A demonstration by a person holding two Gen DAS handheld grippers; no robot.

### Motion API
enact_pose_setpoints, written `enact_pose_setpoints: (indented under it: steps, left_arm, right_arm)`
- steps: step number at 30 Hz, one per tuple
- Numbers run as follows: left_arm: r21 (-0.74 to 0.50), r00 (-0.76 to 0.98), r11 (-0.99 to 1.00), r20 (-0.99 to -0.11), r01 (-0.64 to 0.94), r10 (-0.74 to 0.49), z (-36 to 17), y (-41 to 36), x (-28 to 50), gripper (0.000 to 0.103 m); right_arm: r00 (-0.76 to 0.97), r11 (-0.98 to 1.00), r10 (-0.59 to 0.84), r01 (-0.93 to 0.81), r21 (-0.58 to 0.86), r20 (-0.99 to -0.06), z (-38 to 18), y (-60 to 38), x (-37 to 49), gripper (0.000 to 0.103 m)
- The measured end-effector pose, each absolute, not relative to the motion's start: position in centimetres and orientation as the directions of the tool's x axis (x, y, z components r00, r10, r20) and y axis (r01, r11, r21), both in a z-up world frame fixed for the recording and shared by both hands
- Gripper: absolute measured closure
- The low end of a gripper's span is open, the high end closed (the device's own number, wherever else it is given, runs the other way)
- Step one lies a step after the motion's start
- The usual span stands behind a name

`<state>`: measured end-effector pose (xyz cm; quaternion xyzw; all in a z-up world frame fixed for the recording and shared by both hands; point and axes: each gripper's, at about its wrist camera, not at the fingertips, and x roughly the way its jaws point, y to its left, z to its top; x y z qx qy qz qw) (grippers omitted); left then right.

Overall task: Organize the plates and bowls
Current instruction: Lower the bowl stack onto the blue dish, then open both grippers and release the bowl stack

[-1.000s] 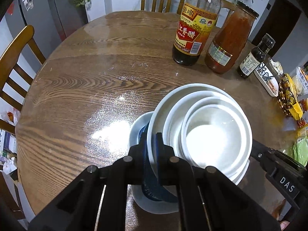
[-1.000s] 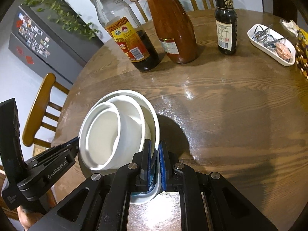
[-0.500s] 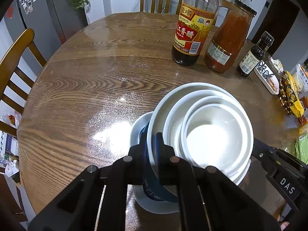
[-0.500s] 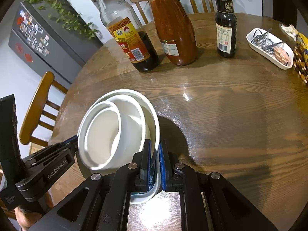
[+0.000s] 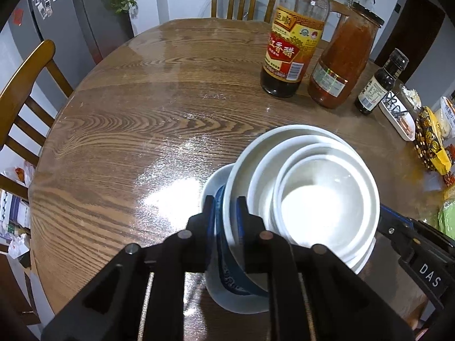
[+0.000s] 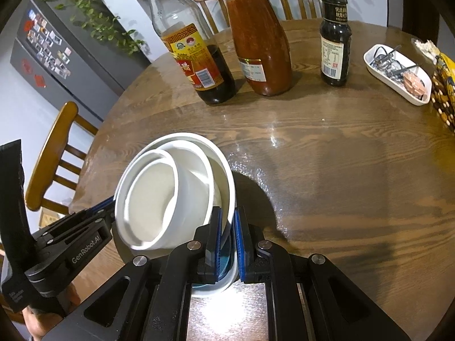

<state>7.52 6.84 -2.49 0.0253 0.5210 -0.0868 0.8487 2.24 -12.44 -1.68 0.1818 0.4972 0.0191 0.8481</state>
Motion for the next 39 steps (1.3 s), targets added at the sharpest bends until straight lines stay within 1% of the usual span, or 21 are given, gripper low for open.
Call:
enact_pose_setpoints:
  steps: [1, 2, 6, 9, 12, 15, 19, 20, 21, 22, 23, 24, 25, 26, 28, 31, 35, 37, 39]
  left_arm:
    - [-0.045, 0.445, 0.985, -0.888, 0.166, -0.115, -2.5, 7.0, 7.6, 0.078]
    - [-0.042, 0.447, 0.986, -0.888, 0.161, -0.111, -2.5, 7.2, 7.6, 0.076]
    - [-0.028, 0.471, 0.989, -0.877, 0.148, -0.095, -2.1, 7.6, 7.6, 0.062]
    - [-0.026, 0.489, 0.99, -0.867, 0.142, -0.093, -1.6, 8.0, 7.5, 0.058]
    - [-0.023, 0.502, 0.991, -0.86, 0.135, -0.088, -1.3, 8.3, 7.4, 0.051]
    - [-0.009, 0.517, 0.991, -0.852, 0.136, -0.079, -0.9, 8.4, 7.0, 0.048]
    - [0.0, 0.537, 0.991, -0.841, 0.131, -0.07, -0.5, 8.5, 6.4, 0.037]
    - [-0.001, 0.542, 0.991, -0.837, 0.132, -0.073, -0.3, 8.6, 6.2, 0.036]
    - [-0.001, 0.544, 0.991, -0.836, 0.134, -0.075, -0.2, 8.6, 6.0, 0.033]
    - [-0.001, 0.547, 0.99, -0.834, 0.14, -0.078, 0.0, 8.6, 5.7, 0.029]
    - [-0.001, 0.549, 0.989, -0.832, 0.145, -0.081, 0.2, 8.6, 5.5, 0.027]
    - [-0.002, 0.554, 0.989, -0.828, 0.15, -0.086, 0.4, 8.6, 5.2, 0.024]
    - [-0.003, 0.559, 0.988, -0.825, 0.156, -0.09, 0.6, 8.6, 4.8, 0.022]
    - [-0.003, 0.561, 0.987, -0.822, 0.16, -0.093, 0.7, 8.6, 4.5, 0.021]
    - [-0.002, 0.562, 0.986, -0.821, 0.168, -0.098, 1.0, 8.6, 3.8, 0.015]
    - [-0.002, 0.567, 0.984, -0.817, 0.178, -0.104, 1.2, 8.9, 2.9, 0.014]
    - [-0.001, 0.575, 0.984, -0.812, 0.179, -0.105, 1.4, 9.3, 1.8, 0.01]
    - [0.005, 0.586, 0.984, -0.804, 0.178, -0.102, 1.6, 9.5, 1.0, 0.002]
    - [0.013, 0.596, 0.984, -0.797, 0.18, -0.098, 1.7, 9.6, 0.5, 0.001]
  right_arm:
    - [0.505, 0.933, 0.211, 0.151, 0.327, -0.837, -1.6, -12.5, 2.3, 0.091]
    - [0.505, 0.932, 0.21, 0.156, 0.328, -0.837, -1.5, -12.6, 2.3, 0.091]
    - [0.527, 0.931, 0.2, 0.162, 0.329, -0.826, -0.7, -13.1, 2.2, 0.091]
    - [0.535, 0.933, 0.196, 0.156, 0.324, -0.822, -0.3, -13.2, 2.1, 0.091]
    - [0.551, 0.932, 0.208, 0.139, 0.334, -0.808, 0.2, -13.0, 1.8, 0.088]
    - [0.563, 0.943, 0.193, 0.121, 0.311, -0.803, 0.9, -12.5, 1.7, 0.088]
    - [0.577, 0.951, 0.182, 0.101, 0.291, -0.796, 1.5, -12.0, 1.2, 0.087]
    - [0.581, 0.954, 0.18, 0.093, 0.284, -0.793, 1.6, -11.8, 1.0, 0.085]
    - [0.586, 0.957, 0.179, 0.084, 0.279, -0.791, 1.8, -11.6, 0.9, 0.078]
    - [0.59, 0.959, 0.179, 0.074, 0.274, -0.788, 1.9, -11.5, 0.7, 0.067]
    - [0.595, 0.961, 0.179, 0.064, 0.267, -0.784, 2.1, -11.3, 0.4, 0.061]
    - [0.602, 0.964, 0.179, 0.051, 0.262, -0.778, 2.3, -11.2, 0.0, 0.048]
    - [0.611, 0.965, 0.181, 0.039, 0.258, -0.771, 2.5, -11.0, -0.4, 0.038]
    - [0.615, 0.966, 0.183, 0.032, 0.256, -0.767, 2.6, -11.0, -0.7, 0.036]
    - [0.618, 0.967, 0.19, 0.018, 0.255, -0.763, 2.7, -11.0, -1.2, 0.034]
    - [0.603, 0.968, 0.201, -0.004, 0.249, -0.772, 2.6, -10.6, -2.1, 0.031]
    - [0.604, 0.975, 0.199, -0.041, 0.219, -0.771, 2.6, -9.8, -3.6, 0.031]
    - [0.613, 0.979, 0.19, -0.055, 0.198, -0.767, 2.8, -9.3, -4.4, 0.031]
    - [0.615, 0.983, 0.176, -0.069, 0.17, -0.768, 2.8, -8.8, -4.9, 0.031]
